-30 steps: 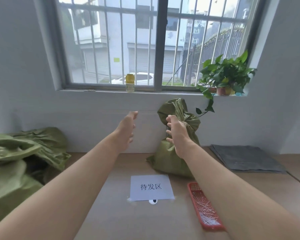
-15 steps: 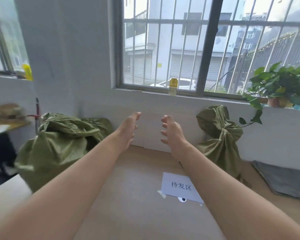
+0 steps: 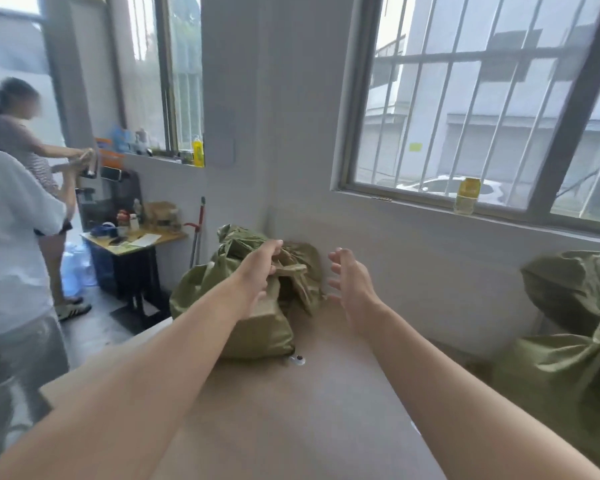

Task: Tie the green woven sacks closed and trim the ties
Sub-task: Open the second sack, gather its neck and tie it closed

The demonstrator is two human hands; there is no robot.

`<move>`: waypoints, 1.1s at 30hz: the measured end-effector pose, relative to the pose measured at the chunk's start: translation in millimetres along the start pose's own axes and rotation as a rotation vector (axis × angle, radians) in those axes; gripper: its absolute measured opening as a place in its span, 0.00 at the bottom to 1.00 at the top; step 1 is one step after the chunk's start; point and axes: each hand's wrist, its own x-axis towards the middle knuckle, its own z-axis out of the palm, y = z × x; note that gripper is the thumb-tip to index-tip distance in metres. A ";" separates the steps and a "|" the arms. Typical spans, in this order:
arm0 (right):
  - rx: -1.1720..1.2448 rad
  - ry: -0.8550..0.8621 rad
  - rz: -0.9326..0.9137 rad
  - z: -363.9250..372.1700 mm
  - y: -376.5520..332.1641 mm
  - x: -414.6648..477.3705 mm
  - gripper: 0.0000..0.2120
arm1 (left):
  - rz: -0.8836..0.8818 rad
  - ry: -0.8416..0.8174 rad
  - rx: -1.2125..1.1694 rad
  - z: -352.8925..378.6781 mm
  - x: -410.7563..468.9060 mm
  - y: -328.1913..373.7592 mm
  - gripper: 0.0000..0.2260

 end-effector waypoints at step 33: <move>-0.265 -0.003 0.093 316.1 108.6 294.3 0.24 | -0.262 0.053 0.073 -264.9 332.8 -74.1 0.25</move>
